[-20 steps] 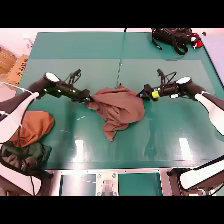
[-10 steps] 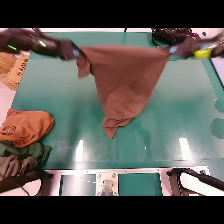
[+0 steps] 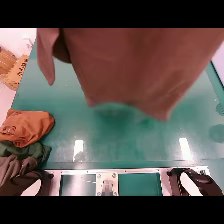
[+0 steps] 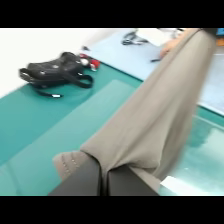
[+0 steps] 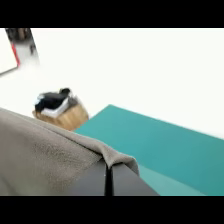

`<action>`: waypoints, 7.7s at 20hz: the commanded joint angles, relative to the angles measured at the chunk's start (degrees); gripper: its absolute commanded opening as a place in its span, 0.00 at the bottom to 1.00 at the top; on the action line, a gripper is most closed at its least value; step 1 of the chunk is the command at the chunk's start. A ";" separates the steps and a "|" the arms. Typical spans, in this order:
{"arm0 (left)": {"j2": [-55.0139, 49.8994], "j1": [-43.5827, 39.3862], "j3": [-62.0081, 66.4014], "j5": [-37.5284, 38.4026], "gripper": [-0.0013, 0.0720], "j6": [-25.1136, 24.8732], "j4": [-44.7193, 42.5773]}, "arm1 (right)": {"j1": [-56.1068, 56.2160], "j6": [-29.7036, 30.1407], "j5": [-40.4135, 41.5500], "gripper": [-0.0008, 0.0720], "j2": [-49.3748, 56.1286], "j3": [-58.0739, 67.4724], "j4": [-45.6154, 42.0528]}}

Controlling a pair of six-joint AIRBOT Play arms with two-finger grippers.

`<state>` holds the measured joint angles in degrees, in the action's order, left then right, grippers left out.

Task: Fold the shirts.

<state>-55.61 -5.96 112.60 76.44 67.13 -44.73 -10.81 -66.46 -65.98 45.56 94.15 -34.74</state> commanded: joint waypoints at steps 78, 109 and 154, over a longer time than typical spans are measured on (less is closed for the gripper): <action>-39.87 12.00 -42.49 1.09 0.81 -4.61 -5.73 | -3.76 -18.32 4.09 0.70 16.76 -77.46 -7.74; -22.27 7.41 -34.03 6.38 0.05 -1.03 -1.29 | -19.28 -21.35 -7.61 0.03 17.00 -31.04 -24.72; -43.93 21.42 -17.79 8.79 0.92 -5.70 4.79 | -32.52 -9.79 -8.70 0.53 32.37 -31.61 -25.18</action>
<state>-99.61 9.87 93.84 72.75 58.43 -38.54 -37.50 -76.66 -68.18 83.26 70.89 -54.76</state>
